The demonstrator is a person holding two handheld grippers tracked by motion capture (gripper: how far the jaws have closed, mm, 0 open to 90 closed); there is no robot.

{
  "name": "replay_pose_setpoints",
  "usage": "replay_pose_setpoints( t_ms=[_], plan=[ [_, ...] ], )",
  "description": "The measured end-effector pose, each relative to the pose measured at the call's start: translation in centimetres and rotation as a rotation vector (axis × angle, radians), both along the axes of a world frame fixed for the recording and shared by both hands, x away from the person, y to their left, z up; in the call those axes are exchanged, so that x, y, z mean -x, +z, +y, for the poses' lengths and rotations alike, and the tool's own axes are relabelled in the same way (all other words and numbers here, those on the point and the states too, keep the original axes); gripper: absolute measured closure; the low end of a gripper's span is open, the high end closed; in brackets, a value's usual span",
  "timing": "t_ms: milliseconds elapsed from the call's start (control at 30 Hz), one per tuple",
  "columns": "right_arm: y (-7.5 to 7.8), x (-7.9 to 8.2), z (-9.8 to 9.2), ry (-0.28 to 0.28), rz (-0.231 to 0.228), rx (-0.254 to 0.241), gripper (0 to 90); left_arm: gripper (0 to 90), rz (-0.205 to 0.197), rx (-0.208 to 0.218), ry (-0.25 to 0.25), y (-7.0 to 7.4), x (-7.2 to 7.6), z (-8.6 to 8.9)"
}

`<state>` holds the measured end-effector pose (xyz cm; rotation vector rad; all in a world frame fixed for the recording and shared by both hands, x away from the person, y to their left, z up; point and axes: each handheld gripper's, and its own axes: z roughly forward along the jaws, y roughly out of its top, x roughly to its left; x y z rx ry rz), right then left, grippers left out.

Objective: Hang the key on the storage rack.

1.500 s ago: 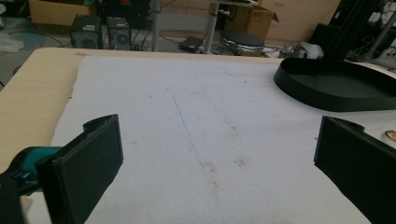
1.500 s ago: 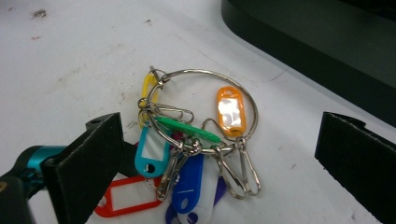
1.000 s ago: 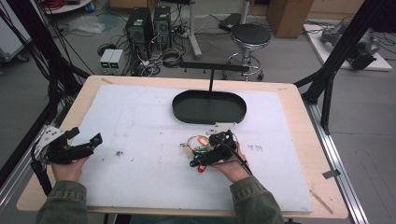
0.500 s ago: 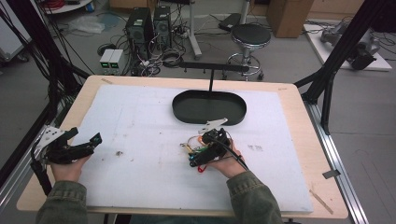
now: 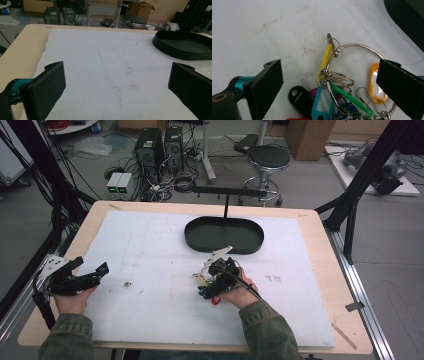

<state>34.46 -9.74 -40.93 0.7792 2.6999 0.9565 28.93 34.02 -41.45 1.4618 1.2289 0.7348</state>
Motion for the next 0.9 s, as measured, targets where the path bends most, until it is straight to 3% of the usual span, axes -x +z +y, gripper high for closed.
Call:
replay_pose_setpoints(
  t_ms=[67,100,200,533,567,667,700,733,767,800,900],
  plan=[
    [-0.09,-0.13,0.27,0.007,0.006,0.013,6.3,1.7,0.005,-0.002,0.002,-0.01,-0.02,0.00],
    [-0.15,-0.33,0.51,0.017,0.018,0.043,7.7,1.7,0.002,-0.002,0.000,0.00,-0.02,0.02],
    [-0.17,-0.42,0.53,0.030,0.030,0.039,15.4,1.7,0.003,0.000,0.000,0.01,0.00,0.05],
    [-0.35,-0.81,0.17,0.014,0.081,0.058,28.3,1.7,0.001,0.003,0.002,0.02,0.01,0.07],
    [-0.43,-0.88,0.13,0.015,0.096,0.066,35.2,1.7,0.002,0.004,0.002,0.01,0.00,0.06],
    [-0.48,-0.88,0.15,0.016,0.103,0.074,41.3,1.7,0.003,0.003,0.001,0.01,0.00,0.06],
    [-0.51,-0.84,0.15,0.016,0.094,0.092,49.4,1.7,0.003,0.002,0.000,0.01,0.00,0.05],
    [-0.51,-0.84,0.15,0.016,0.094,0.092,49.4,1.7,0.003,0.002,-0.001,0.01,0.00,0.04],
    [-0.51,-0.85,0.11,0.018,0.092,0.100,54.4,1.7,0.002,0.001,0.000,0.00,-0.01,0.02],
    [-0.47,-0.87,-0.02,0.031,0.087,0.110,65.9,1.7,0.001,0.000,0.000,0.00,-0.02,0.01],
    [-0.26,-0.80,-0.06,0.037,0.069,0.111,71.0,1.7,0.000,0.000,0.000,0.01,-0.02,0.03]
  ],
)
